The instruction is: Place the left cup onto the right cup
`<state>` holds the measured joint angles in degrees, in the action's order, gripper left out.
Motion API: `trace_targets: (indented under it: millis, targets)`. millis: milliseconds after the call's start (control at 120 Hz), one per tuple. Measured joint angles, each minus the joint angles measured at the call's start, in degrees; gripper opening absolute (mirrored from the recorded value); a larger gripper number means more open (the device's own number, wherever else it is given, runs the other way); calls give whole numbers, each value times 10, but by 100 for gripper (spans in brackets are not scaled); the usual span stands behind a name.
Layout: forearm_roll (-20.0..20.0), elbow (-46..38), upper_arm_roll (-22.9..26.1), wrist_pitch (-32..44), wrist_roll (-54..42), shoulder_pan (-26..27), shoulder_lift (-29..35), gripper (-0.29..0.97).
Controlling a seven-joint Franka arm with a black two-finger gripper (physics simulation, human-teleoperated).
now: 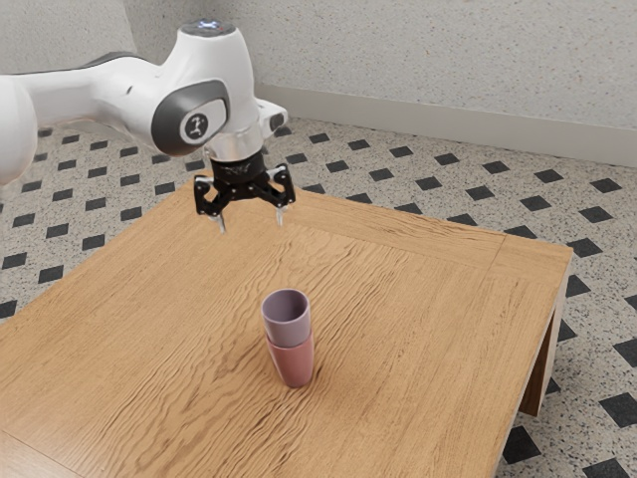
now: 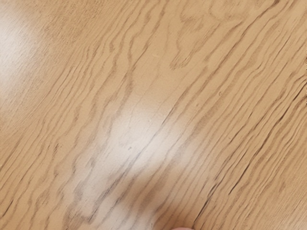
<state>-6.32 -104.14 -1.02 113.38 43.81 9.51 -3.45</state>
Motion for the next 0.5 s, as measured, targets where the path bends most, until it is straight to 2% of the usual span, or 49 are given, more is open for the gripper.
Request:
trace_targets:
  millis: [242,500]
  targets:
    - [-1,23,-17,-6,-106,8,-3,68]
    - [-2,73,-22,-44,-193,5,-4,68]
